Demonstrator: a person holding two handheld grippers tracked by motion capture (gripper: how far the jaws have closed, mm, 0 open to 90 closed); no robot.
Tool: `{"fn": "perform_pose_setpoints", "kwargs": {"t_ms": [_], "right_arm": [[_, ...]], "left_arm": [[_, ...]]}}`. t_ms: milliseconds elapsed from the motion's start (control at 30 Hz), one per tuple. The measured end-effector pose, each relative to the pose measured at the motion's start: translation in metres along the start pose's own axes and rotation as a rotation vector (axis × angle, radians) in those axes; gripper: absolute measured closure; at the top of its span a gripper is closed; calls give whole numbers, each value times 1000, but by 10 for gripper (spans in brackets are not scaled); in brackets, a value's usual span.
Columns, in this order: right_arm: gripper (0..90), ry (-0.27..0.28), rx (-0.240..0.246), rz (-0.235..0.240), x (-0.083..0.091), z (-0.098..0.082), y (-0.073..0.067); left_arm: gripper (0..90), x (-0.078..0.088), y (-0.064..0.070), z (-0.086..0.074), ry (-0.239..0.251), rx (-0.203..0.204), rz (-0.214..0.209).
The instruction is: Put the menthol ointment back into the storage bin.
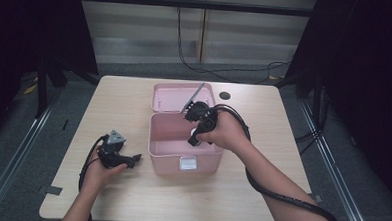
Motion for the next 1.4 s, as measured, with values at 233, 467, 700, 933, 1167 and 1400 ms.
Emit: {"fn": "perform_pose_setpoints", "kwargs": {"t_ms": [233,467,700,933,1167,1400], "right_arm": [[831,-6,5,18,1,-6,-5],[897,-7,30,31,4,-9,-11],[900,-5,40,55,0,-12,-19],[900,-10,44,70,-4,-16,-22],[900,-6,48,77,-6,-19,-23],[900,-5,73,99,-6,-20,-30]], "left_arm": [[125,0,0,0,0,0,0],[125,0,0,0,2,3,1],[125,0,0,0,2,0,1],[125,0,0,0,3,1,1],[125,0,0,0,3,1,1],[125,0,0,0,3,1,2]]}}
Point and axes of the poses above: each handheld gripper's, and its own axes: x roughly backward along the jaws, z roughly out of its top, y roughly to its right, the point moved 4 cm from there along -x, roughly forward along the jaws, and after that the axes turned 2 degrees about -y, right-handed, at the moved point
